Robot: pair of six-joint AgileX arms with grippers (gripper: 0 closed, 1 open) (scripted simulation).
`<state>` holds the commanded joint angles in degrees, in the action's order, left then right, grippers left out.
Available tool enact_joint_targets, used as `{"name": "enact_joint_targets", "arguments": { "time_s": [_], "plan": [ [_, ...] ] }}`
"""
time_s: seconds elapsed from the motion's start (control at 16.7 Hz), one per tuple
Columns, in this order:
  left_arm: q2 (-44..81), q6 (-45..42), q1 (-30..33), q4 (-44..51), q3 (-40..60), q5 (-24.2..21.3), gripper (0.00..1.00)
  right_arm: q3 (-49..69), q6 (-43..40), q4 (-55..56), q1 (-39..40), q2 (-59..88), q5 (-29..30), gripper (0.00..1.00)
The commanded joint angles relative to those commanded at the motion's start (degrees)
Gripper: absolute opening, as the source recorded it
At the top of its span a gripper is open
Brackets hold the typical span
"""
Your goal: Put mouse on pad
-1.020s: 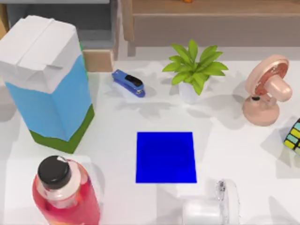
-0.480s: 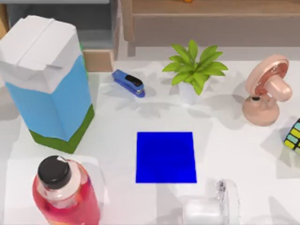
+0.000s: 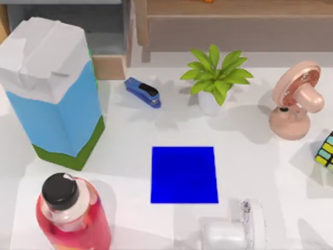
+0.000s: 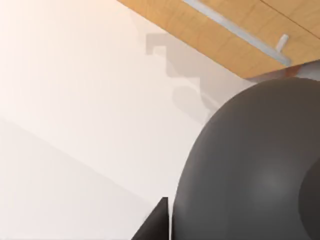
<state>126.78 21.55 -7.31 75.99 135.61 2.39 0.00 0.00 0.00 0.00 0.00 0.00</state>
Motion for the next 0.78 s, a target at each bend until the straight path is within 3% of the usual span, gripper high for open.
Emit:
{"name": "enact_joint_targets", "arguments": {
  "time_s": [0.3,0.78],
  "plan": [
    [-6.38,37.26,8.86,-3.79,0.44,1.6,0.0,0.0,0.0,0.0,0.0,0.0,0.0,1.0],
    [-10.6,110.5,27.13,-7.36,-5.63,1.35,0.0,0.0,0.0,0.0,0.0,0.0,0.0,1.0]
  ]
}}
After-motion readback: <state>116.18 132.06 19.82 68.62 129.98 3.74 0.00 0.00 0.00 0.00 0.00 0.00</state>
